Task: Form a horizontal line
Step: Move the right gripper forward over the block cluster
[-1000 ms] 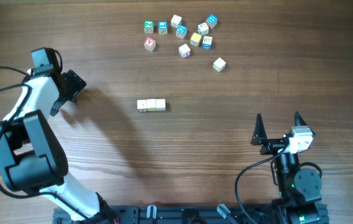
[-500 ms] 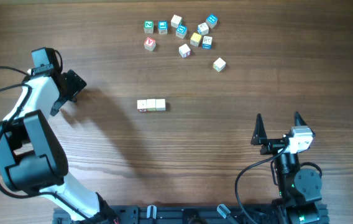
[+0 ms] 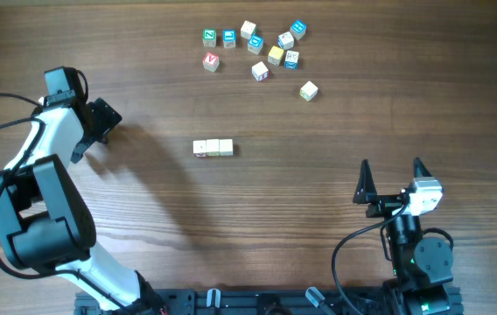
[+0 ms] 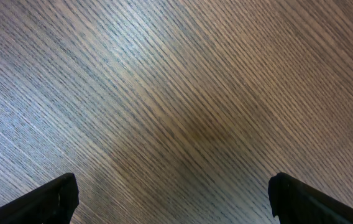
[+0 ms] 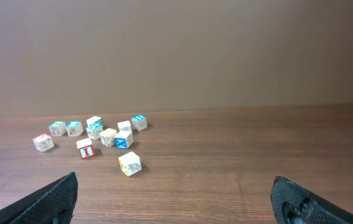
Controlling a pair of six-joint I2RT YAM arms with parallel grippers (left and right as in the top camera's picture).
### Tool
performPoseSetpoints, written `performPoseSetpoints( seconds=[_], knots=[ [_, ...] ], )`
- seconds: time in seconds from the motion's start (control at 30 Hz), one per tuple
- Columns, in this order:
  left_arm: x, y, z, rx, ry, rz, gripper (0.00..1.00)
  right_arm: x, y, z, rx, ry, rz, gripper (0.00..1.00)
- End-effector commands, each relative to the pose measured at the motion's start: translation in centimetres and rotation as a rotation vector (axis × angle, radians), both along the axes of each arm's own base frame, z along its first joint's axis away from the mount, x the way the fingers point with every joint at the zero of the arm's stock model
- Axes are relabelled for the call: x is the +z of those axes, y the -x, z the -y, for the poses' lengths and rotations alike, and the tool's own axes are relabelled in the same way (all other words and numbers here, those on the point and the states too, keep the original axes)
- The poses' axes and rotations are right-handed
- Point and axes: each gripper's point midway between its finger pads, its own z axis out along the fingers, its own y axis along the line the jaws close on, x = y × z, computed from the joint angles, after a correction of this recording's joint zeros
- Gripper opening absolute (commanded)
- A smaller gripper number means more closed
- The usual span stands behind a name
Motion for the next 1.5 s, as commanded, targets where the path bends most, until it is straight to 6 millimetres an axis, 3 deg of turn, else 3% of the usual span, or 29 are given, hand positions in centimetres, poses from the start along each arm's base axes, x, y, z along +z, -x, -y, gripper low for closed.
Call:
performPoseSetpoints(
  seconds=[0.0,0.07,0.1,0.17,0.27,0.4,0.5,0.6,0.7,0.8,0.87,0.97,1.07,1.13,1.2,1.3,1.37,1.43,1.47],
  knots=[
    [-0.5,0.2,0.2,0.005,0.014,-0.007,1.00,0.3,0.4,-2.2,0.131,-0.042,-0.009,1.00],
    [-0.5,0.2,0.2,0.005,0.014,-0.007,1.00,2.0,0.7,-2.4,0.148,-0.090,0.008,0.99],
    [-0.5,0.2,0.2,0.005,0.014,-0.007,1.00,4.1,1.2,-2.7,0.171,-0.096,0.046,1.00],
    [-0.5,0.2,0.2,0.005,0.014,-0.007,1.00,10.1,2.3,-2.4,0.174,-0.122,0.128,1.00],
    [-0.5,0.2,0.2,0.005,0.014,-0.007,1.00,16.6,2.8,-2.3,0.175,-0.118,0.118,1.00],
    [-0.5,0.2,0.2,0.005,0.014,-0.007,1.00,22.4,0.9,-2.8,0.171,-0.103,-0.013,1.00],
    [-0.5,0.2,0.2,0.005,0.014,-0.007,1.00,26.3,-2.8,-3.5,0.162,-0.083,-0.180,1.00],
    [-0.5,0.2,0.2,0.005,0.014,-0.007,1.00,27.4,-5.6,-4.1,0.155,-0.069,-0.302,1.00],
    [-0.5,0.2,0.2,0.005,0.014,-0.007,1.00,26.2,-8.5,-4.7,0.145,-0.049,-0.457,1.00],
    [-0.5,0.2,0.2,0.005,0.014,-0.007,1.00,21.9,-12.2,-4.9,0.120,-0.033,-0.618,1.00],
    [-0.5,0.2,0.2,0.005,0.014,-0.007,1.00,17.8,-14.3,-4.3,0.086,-0.027,-0.746,0.99],
    [-0.5,0.2,0.2,0.005,0.014,-0.007,1.00,12.9,-16.1,-3.3,0.050,-0.027,-0.892,1.00],
    [-0.5,0.2,0.2,0.005,0.014,-0.007,1.00,7.6,-19.3,-2.7,0.020,0.062,-0.989,0.98],
    [-0.5,0.2,0.2,0.005,0.014,-0.007,1.00,5.4,-20.2,-2.9,0.015,0.049,-1.037,0.87],
    [-0.5,0.2,0.2,0.005,0.014,-0.007,1.00,3.3,-20.7,-3.0,0.013,0.055,-1.081,0.66],
    [-0.5,0.2,0.2,0.005,0.014,-0.007,1.00,1.6,-21.1,-3.1,0.012,0.060,-1.119,0.23],
    [-0.5,0.2,0.2,0.005,0.014,-0.007,1.00,1.6,-21.1,-3.1,0.012,0.060,-1.119,0.04],
    [-0.5,0.2,0.2,0.005,0.014,-0.007,1.00,1.4,-21.1,-3.1,0.016,0.059,-1.124,0.04],
    [-0.5,0.2,0.2,0.005,0.014,-0.007,1.00,1.1,-21.0,-3.7,0.050,0.041,-1.127,0.10]
  ],
)
